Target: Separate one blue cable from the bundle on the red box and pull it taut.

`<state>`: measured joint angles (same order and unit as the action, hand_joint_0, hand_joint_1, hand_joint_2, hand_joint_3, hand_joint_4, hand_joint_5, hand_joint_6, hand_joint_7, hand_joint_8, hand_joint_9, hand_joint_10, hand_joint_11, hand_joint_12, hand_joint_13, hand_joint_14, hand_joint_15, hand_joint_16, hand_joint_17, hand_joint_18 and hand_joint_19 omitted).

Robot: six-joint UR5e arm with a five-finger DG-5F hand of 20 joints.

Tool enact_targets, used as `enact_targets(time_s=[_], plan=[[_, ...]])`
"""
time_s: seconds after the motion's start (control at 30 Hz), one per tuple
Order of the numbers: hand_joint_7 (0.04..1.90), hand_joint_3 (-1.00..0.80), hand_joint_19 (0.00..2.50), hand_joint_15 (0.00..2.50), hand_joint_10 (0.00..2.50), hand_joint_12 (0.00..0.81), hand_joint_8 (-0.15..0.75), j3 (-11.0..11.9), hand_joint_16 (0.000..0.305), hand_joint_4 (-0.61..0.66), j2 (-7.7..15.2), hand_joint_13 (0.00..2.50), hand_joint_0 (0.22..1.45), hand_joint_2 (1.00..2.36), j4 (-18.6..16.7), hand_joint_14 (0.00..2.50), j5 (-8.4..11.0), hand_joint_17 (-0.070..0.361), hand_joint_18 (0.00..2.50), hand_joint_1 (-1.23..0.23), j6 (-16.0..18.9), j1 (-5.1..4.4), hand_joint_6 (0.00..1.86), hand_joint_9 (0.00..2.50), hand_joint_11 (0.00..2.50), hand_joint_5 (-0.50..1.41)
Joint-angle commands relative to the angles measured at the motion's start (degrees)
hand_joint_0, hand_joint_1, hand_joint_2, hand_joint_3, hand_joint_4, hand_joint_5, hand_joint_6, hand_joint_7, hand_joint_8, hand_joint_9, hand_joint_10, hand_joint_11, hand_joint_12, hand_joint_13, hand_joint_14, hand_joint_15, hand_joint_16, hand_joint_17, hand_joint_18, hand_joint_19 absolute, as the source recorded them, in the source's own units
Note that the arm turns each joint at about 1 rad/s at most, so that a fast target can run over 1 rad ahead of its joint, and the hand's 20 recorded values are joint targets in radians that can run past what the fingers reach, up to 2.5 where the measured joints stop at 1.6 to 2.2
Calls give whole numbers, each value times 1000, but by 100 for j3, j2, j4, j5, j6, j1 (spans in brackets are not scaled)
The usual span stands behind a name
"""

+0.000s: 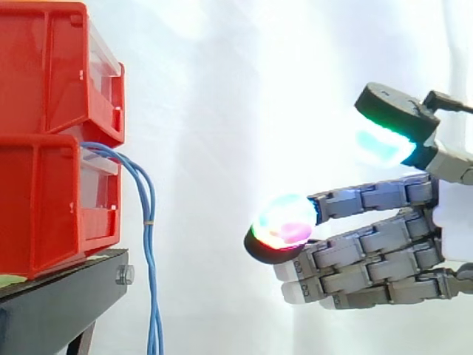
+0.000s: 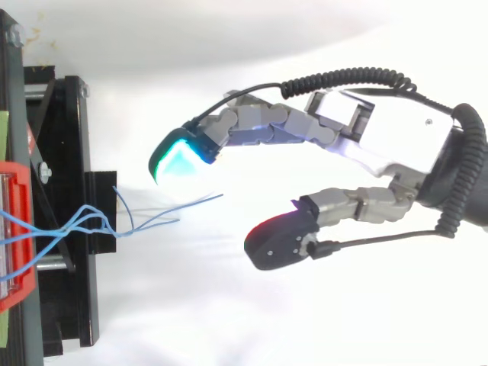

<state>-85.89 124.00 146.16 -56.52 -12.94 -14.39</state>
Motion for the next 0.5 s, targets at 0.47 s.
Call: enact_targets(time_s=[0.47], plan=[[752,-500,72,52,0,323,225,354,48,154,441,272,480,1000,-386,1,370,107,25,-587,-419,-2,502,535,29,-199]])
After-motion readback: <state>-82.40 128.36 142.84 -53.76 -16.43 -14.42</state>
